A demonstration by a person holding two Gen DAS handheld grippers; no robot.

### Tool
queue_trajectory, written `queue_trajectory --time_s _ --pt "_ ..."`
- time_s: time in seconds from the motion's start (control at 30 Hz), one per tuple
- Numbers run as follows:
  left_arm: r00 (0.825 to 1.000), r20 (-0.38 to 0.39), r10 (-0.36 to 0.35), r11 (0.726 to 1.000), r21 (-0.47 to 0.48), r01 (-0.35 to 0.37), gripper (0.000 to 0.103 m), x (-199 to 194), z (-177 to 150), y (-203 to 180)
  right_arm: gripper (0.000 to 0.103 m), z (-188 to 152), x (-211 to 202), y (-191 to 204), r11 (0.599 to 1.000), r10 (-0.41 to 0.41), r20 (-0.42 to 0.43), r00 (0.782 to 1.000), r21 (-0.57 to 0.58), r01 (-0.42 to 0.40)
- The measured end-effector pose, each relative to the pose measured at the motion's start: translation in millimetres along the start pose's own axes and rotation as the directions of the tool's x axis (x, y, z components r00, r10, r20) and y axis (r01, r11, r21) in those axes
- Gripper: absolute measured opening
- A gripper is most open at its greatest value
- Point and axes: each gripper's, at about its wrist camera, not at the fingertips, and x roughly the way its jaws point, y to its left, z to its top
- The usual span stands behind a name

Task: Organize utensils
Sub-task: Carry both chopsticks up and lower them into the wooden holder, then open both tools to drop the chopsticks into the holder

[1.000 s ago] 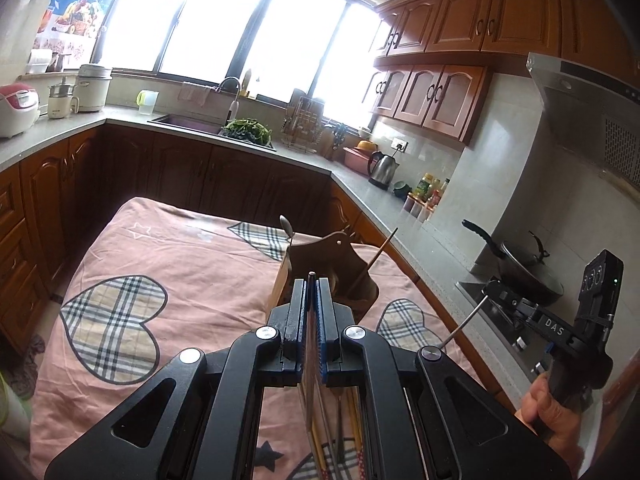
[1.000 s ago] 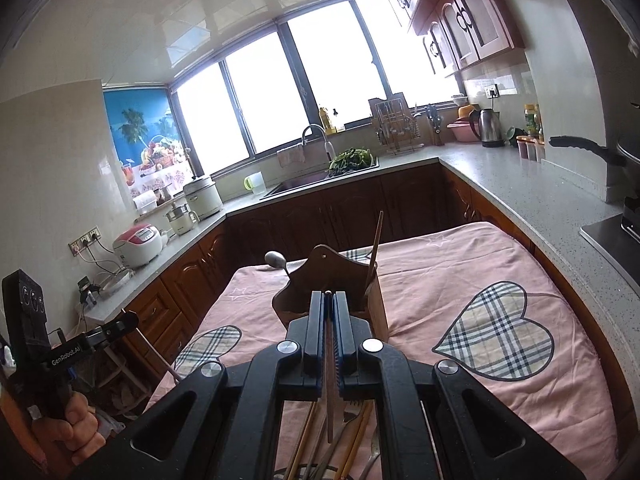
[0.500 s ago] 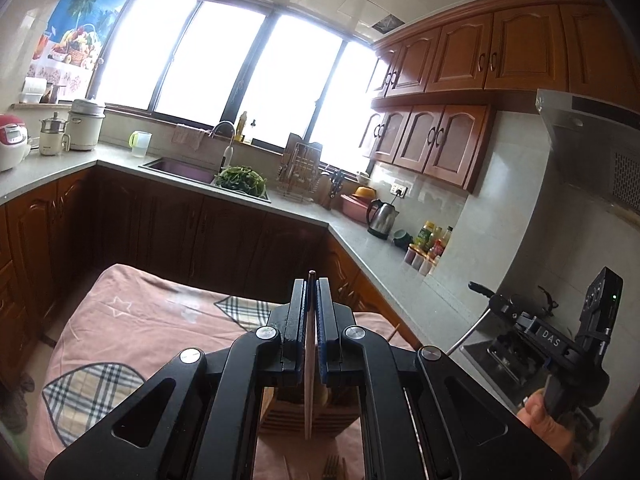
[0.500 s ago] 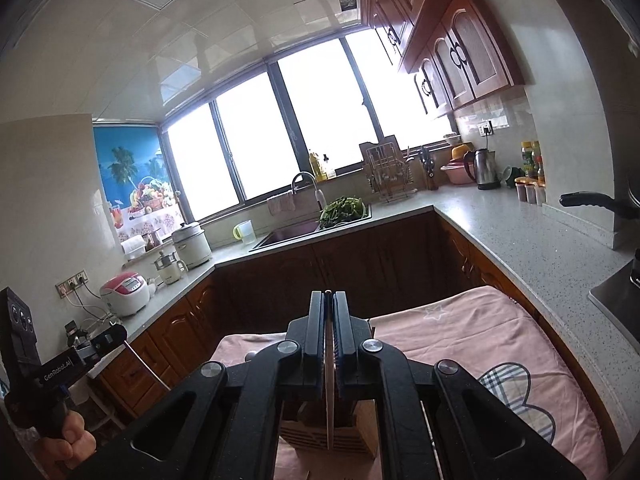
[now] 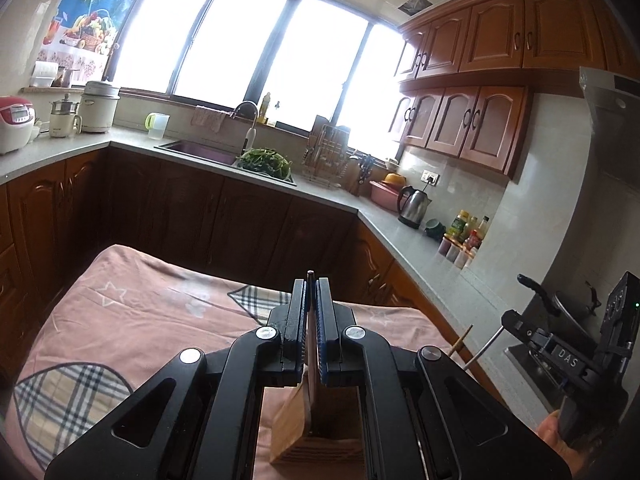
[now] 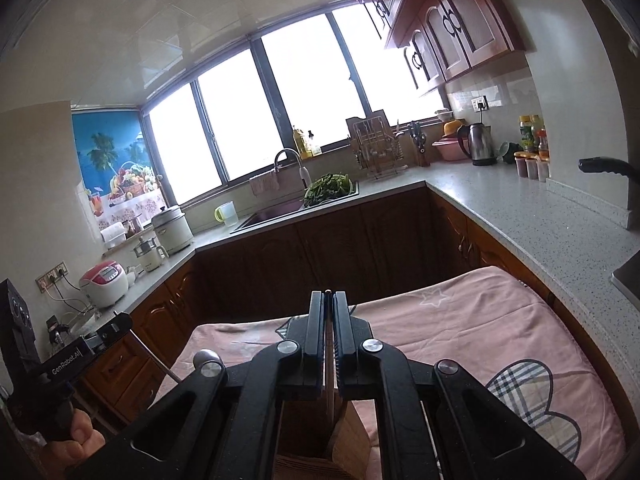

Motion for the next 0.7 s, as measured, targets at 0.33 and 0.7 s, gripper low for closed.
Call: queue_trajectory --time_s 0.33,0.7 --pt "0.998 -0.066 0.014 1.000 0.020 -0.013 0.005 26.5 -29.1 -3.2 0.004 -23.4 21.8 -17.0 0.999 -0.010 -0.064 0.998 0.039 0.013" --pt "0.995 -0.098 0.009 1.000 0.016 -0.007 0.007 30.4 -23.4 0.4 0.010 -18.7 27.5 -17.6 0.999 0.003 -0.085 0.996 0.048 0.001"
